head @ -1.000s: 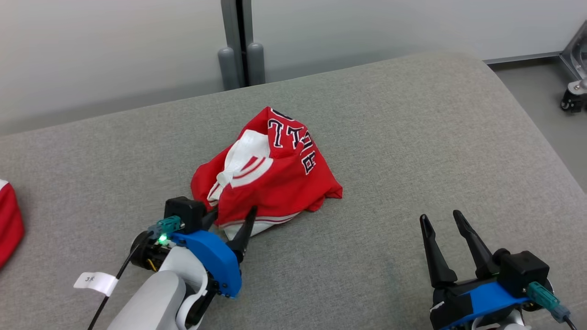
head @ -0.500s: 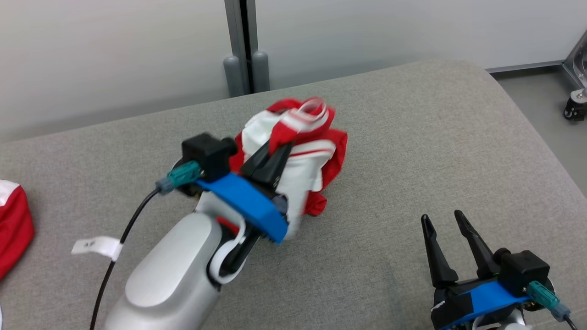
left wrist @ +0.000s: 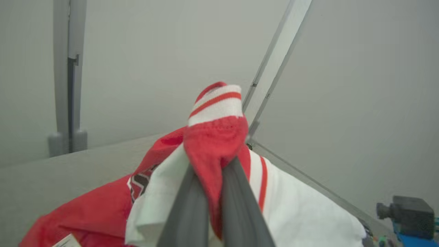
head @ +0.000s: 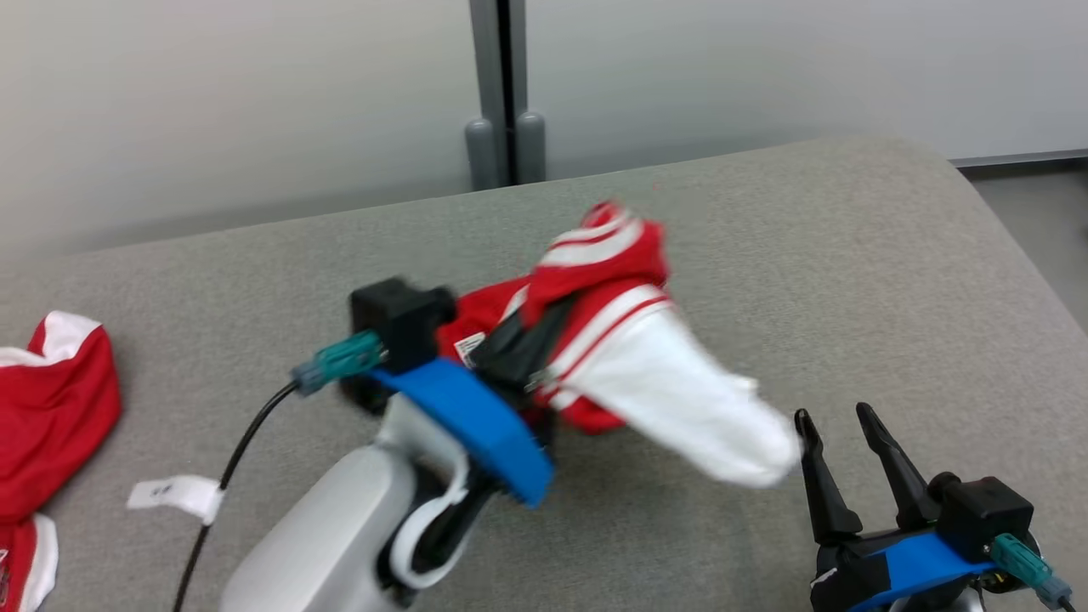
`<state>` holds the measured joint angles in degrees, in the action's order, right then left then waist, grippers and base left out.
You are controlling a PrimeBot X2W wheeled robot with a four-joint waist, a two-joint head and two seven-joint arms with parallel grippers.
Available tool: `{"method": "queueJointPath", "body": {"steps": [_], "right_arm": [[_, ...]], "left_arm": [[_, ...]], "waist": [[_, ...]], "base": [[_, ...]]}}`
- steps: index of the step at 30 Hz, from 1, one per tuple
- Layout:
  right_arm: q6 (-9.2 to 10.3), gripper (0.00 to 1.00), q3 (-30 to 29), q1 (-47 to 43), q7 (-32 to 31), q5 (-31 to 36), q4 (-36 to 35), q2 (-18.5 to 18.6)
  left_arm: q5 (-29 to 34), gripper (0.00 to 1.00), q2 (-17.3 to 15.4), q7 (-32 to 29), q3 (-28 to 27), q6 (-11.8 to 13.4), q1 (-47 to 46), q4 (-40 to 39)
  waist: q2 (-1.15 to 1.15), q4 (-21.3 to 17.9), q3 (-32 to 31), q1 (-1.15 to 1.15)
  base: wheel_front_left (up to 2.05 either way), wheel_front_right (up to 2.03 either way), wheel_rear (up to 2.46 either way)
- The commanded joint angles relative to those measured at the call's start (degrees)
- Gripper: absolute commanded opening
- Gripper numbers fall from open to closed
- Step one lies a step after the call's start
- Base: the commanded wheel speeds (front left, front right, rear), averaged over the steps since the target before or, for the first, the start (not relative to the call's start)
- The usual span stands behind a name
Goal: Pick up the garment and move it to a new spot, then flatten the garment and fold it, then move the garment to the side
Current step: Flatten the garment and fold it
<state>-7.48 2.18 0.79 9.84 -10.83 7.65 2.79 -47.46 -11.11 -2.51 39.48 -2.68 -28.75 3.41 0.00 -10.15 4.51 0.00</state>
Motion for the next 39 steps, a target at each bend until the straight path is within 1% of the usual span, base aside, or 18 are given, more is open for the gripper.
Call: {"method": "queueJointPath", "body": {"steps": [1, 3, 7, 9, 13, 18, 22, 23, 24, 27, 30, 34, 39], "right_arm": [[-0.03, 1.00, 0.0, -0.2, -0.1, -0.7, -0.3, 0.2], [-0.03, 1.00, 0.2, 0.2, -0.1, -0.5, -0.4, 0.2], [-0.03, 1.00, 0.1, 1.0, 0.1, -0.8, -0.5, 0.2], [-0.03, 1.00, 0.1, 1.3, 0.1, -0.7, -0.5, 0.2], [-0.03, 1.00, 0.1, 1.7, 0.0, -0.3, -0.5, 0.2], [-0.03, 1.00, 0.4, 2.5, -0.2, -0.2, -0.7, 0.2], [-0.03, 1.00, 0.9, 3.1, -0.3, -0.3, -0.8, 0.2], [-0.02, 1.00, 0.9, 3.1, -0.3, -0.3, -0.8, 0.2], [-0.03, 1.00, 0.8, 3.1, -0.3, -0.5, -0.7, 0.2], [-0.03, 1.00, 0.5, 2.8, -0.2, -0.7, -0.5, 0.2], [-0.03, 1.00, 0.0, 2.3, 0.0, -0.6, -0.3, 0.2], [-0.03, 1.00, -0.9, 1.5, 0.1, -0.6, -0.1, 0.2], [-0.03, 1.00, -1.1, 1.2, 0.0, -0.7, -0.2, 0.2]], "left_arm": [[0.3, 0.00, -1.6, -0.3, -0.6, 1.0, 1.6, 0.2], [0.6, 0.00, -4.8, -2.1, -1.0, 3.7, 4.9, 1.3], [-0.2, 0.00, -10.4, -5.0, -2.6, 7.3, 10.2, 4.0], [0.3, 0.00, -12.3, -5.0, -3.4, 9.0, 11.7, 5.7], [1.0, 0.00, -14.0, -3.0, -5.3, 11.2, 12.1, 9.5], [3.3, 0.00, -14.9, -0.2, -6.8, 13.3, 8.9, 15.1], [5.0, 0.00, -15.1, 1.8, -6.6, 12.8, 6.4, 20.4], [5.1, 0.40, -14.8, 2.2, -6.6, 12.4, 5.9, 21.4], [5.2, 1.00, -14.6, 2.5, -6.4, 12.1, 5.5, 22.6], [4.3, 1.00, -13.8, 4.7, -7.2, 11.1, 4.9, 24.8], [2.8, 1.00, -12.4, 8.6, -8.8, 10.1, 6.1, 25.4], [0.6, 1.00, -10.1, 14.3, -10.9, 8.7, 8.9, 23.8], [-0.1, 1.00, -8.7, 16.8, -12.1, 7.5, 13.2, 22.0]], "waist": [[0.00, 1.2, 0.5, 0.00], [0.00, 2.3, 1.0, 0.00], [0.00, 4.0, 2.0, 0.00], [0.00, 4.7, 2.4, 0.00], [0.00, 5.6, 3.1, 0.00], [0.00, 5.6, 3.9, 0.00], [0.00, 4.7, 4.4, 0.00], [0.00, 4.4, 4.4, 0.00], [0.00, 4.2, 4.4, 0.00], [0.00, 3.5, 4.2, 0.00], [0.00, 3.2, 3.7, 0.00], [0.00, 3.8, 2.8, 0.00], [0.00, 5.3, 1.5, 0.00]], "base": [[0.00, 0.00, 0.00], [0.00, 0.00, 0.00], [0.00, 0.00, 0.00], [0.00, 0.00, 0.00], [0.00, 0.00, 0.00], [0.00, 0.00, 0.00], [0.00, 0.00, 0.00], [0.00, 0.00, 0.00], [0.00, 0.00, 0.00], [0.00, 0.00, 0.00], [0.00, 0.00, 0.00], [0.00, 0.00, 0.00], [0.00, 0.00, 0.00]]}}
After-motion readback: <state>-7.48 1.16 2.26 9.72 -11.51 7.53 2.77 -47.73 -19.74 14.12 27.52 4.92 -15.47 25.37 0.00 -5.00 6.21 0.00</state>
